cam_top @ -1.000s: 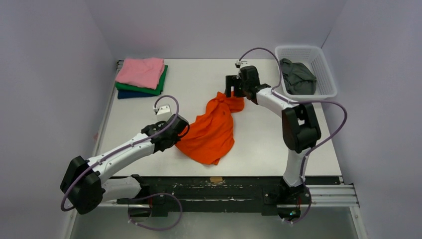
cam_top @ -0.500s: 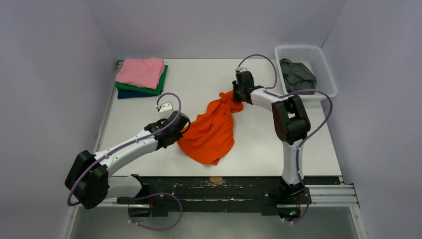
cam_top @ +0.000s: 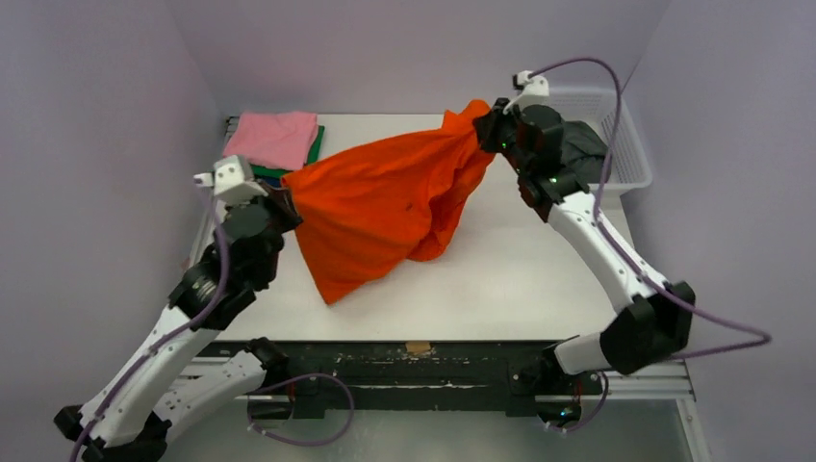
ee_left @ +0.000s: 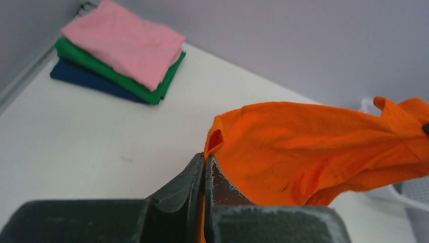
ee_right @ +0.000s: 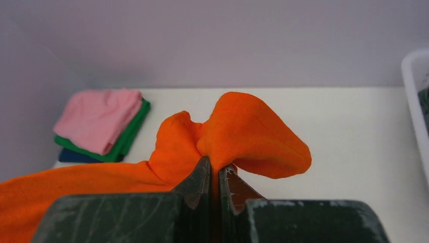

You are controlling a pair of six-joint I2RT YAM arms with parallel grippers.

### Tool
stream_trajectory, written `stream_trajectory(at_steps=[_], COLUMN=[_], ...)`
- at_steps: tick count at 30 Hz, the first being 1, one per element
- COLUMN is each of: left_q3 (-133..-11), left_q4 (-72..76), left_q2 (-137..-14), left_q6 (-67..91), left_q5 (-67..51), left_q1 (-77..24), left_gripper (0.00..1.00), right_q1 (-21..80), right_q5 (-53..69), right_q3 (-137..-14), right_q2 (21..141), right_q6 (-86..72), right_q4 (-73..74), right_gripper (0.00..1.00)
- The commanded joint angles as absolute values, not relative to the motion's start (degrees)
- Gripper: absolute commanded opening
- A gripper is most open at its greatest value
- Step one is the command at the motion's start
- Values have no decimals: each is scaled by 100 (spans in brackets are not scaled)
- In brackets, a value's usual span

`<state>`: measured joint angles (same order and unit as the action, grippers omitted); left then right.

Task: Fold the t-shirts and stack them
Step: Flatten out the tshirt

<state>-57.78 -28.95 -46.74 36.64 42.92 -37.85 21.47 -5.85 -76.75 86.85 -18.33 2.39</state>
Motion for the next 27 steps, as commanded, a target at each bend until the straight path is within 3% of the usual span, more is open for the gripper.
stream_trajectory(at_steps=[1, 9, 17, 27], left_q3=[-6306, -7133, -8118, -8670], left_q4=[-2325, -2148, -2239, -2000], left_q2=[-3825, -3042, -3195, -4787], left_q6=[2518, 1824, 1636, 1284], left_q5=[4650, 3699, 2563, 4449], left_q1=[-3744, -3746, -3744, -3744], left_gripper=[0, 0, 0, 0], right_q1=[2175, 2173, 2166, 2167], right_q5=[-409, 517, 760, -390], right_q3=[-7426, -7943, -9053, -9849], right_q2=[7376, 5704, 5269, 6271], right_q6=[-1763, -1692, -1631, -1489], right_q4=[-11, 694, 1521, 1729], right_gripper=[0, 0, 0, 0])
